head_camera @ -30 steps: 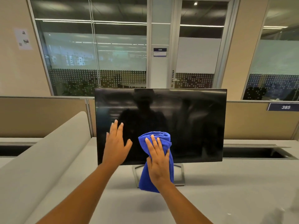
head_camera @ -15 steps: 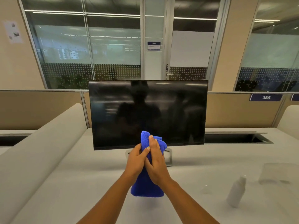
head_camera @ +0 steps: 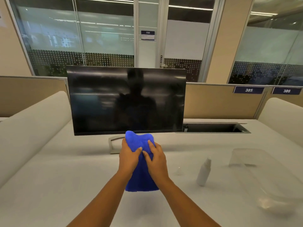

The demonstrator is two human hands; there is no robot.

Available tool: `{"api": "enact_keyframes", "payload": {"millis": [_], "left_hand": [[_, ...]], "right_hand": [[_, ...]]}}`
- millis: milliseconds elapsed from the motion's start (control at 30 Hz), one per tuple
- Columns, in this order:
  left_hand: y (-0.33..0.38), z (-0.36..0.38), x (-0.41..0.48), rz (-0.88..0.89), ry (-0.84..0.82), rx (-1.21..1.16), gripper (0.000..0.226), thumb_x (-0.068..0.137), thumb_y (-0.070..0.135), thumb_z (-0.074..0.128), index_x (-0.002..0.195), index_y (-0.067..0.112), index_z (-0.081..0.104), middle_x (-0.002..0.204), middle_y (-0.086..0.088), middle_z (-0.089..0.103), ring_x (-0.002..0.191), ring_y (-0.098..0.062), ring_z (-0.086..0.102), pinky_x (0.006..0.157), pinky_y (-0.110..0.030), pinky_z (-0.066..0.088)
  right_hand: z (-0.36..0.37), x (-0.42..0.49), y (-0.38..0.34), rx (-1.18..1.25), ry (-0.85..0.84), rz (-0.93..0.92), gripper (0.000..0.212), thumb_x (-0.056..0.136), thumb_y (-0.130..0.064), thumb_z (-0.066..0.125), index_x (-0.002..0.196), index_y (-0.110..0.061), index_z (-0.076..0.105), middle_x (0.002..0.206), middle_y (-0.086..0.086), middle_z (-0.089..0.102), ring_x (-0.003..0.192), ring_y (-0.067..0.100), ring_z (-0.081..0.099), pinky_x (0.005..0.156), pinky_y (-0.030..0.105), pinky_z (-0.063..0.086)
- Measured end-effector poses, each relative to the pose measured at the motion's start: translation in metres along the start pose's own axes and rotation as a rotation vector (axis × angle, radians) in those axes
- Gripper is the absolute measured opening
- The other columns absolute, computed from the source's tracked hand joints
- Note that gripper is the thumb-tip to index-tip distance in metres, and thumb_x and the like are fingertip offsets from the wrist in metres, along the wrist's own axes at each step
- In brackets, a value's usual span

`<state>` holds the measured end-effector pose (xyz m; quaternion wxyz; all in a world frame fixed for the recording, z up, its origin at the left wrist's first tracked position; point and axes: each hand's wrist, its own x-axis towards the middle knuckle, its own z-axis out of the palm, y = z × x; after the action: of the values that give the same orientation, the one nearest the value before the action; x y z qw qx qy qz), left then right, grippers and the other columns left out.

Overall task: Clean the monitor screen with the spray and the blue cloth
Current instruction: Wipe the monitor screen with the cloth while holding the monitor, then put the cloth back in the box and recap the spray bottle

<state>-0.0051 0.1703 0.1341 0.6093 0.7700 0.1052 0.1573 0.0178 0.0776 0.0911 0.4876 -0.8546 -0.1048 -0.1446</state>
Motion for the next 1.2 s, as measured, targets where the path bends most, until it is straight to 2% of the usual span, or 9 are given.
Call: {"api": "enact_keyframes", "payload": {"millis": [167,233,333,400,500,600,867,1100,1200], "left_hand": [[0.002,0.014,-0.014,0.056,-0.046,0.297,0.066,0.089,0.019,0.056,0.142,0.011,0.017,0.134,-0.015,0.044,0.115,-0.027,0.049,0.093,-0.035,0.043],[0.008,0.017,-0.014,0.084,-0.080,0.364,0.068,0.089,0.019,0.054,0.143,0.010,0.014,0.132,-0.016,0.044,0.112,-0.027,0.050,0.090,-0.033,0.044],[0.021,0.023,-0.011,0.162,-0.109,0.406,0.056,0.090,0.014,0.052,0.139,0.008,0.024,0.125,-0.015,0.049,0.092,-0.017,0.051,0.074,-0.024,0.043],[0.031,0.029,-0.009,0.195,-0.132,0.421,0.054,0.090,0.010,0.051,0.137,0.008,0.025,0.120,-0.014,0.050,0.087,-0.013,0.048,0.070,-0.020,0.041],[0.046,0.041,-0.008,0.238,-0.151,0.415,0.051,0.090,0.010,0.050,0.136,0.008,0.027,0.105,-0.005,0.051,0.077,-0.010,0.046,0.058,-0.015,0.042],[0.065,0.057,-0.010,0.294,-0.176,0.416,0.058,0.088,0.009,0.053,0.138,0.008,0.024,0.116,-0.013,0.048,0.080,-0.009,0.045,0.064,-0.019,0.040],[0.115,0.153,-0.037,0.343,-0.376,0.374,0.071,0.082,0.013,0.061,0.141,0.012,0.021,0.118,-0.011,0.048,0.094,-0.020,0.050,0.075,-0.030,0.044],[0.122,0.277,-0.079,0.247,-0.613,0.272,0.059,0.084,0.012,0.058,0.134,0.008,0.028,0.116,-0.016,0.053,0.101,-0.028,0.056,0.086,-0.040,0.050],[0.113,0.328,-0.091,0.185,-0.699,0.278,0.056,0.086,0.009,0.055,0.135,0.010,0.027,0.119,-0.015,0.052,0.100,-0.024,0.056,0.083,-0.033,0.050]], "right_hand": [[-0.022,0.001,0.001,-0.077,-0.009,-0.049,0.048,0.095,-0.025,0.045,0.141,-0.016,0.033,0.143,0.003,0.037,0.125,0.015,0.042,0.101,0.023,0.037],[-0.029,0.002,-0.001,-0.118,-0.013,-0.055,0.047,0.096,-0.025,0.043,0.141,-0.016,0.032,0.142,0.001,0.038,0.121,0.010,0.045,0.096,0.016,0.037],[-0.039,0.007,-0.003,-0.102,0.019,-0.032,0.037,0.097,-0.026,0.040,0.133,-0.014,0.041,0.119,-0.003,0.054,0.089,-0.019,0.051,0.068,-0.006,0.034],[-0.049,0.012,-0.007,-0.120,0.071,-0.017,0.033,0.098,-0.026,0.039,0.129,-0.016,0.045,0.109,-0.006,0.057,0.080,-0.017,0.052,0.055,-0.006,0.034],[-0.070,0.016,-0.013,-0.206,0.122,-0.050,0.037,0.097,-0.026,0.041,0.133,-0.017,0.041,0.123,-0.001,0.054,0.093,0.009,0.057,0.065,-0.004,0.035],[-0.098,0.022,-0.014,-0.354,0.165,-0.106,0.048,0.095,-0.022,0.045,0.140,-0.019,0.032,0.139,0.003,0.040,0.108,0.017,0.054,0.081,0.019,0.042],[-0.221,0.026,0.021,-0.497,0.286,-0.026,0.051,0.091,-0.024,0.051,0.139,-0.024,0.033,0.138,0.001,0.040,0.112,0.022,0.051,0.078,0.028,0.040],[-0.333,0.013,0.097,-0.668,0.197,0.069,0.047,0.091,-0.021,0.051,0.136,-0.020,0.039,0.135,0.003,0.044,0.112,0.024,0.051,0.088,0.036,0.044],[-0.363,0.012,0.138,-0.703,0.135,0.144,0.044,0.092,-0.021,0.050,0.135,-0.020,0.039,0.134,0.003,0.045,0.110,0.024,0.053,0.089,0.035,0.045]]}}
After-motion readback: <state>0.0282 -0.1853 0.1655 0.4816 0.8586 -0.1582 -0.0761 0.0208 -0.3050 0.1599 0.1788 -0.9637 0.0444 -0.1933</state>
